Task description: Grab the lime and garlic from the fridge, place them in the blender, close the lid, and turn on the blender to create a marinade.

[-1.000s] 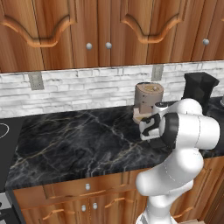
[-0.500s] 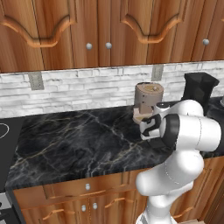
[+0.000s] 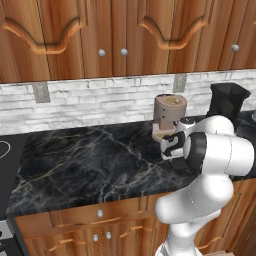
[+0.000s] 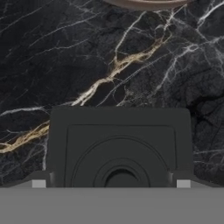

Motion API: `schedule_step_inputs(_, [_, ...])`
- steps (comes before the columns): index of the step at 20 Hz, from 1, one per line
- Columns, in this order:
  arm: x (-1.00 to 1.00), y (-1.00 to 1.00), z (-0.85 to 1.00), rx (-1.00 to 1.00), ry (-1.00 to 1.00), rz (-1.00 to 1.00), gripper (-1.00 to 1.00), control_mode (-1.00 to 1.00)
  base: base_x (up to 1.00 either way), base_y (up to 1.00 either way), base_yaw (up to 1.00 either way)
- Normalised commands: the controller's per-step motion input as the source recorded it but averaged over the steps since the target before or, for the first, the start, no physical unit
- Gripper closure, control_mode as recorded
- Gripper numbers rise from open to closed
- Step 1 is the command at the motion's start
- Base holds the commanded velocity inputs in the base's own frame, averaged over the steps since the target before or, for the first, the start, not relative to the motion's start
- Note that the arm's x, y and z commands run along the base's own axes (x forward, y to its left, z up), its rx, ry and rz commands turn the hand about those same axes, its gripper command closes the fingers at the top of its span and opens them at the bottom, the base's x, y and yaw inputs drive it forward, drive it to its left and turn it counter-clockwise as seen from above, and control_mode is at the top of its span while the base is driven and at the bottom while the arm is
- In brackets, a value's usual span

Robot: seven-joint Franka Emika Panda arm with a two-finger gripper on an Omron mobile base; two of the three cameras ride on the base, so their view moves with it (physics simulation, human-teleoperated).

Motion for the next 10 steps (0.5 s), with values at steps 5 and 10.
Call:
schedule_step_inputs(5, [-0.35,-0.06,-0.28,0.0,0.0,0.0,-1.0,-1.0,0.0,0.0,0.0])
schedule_step_inputs(10, [-0.1,-0.02,-0.26,0.0,0.0,0.0,-1.0,-1.0,0.0,0.0,0.0])
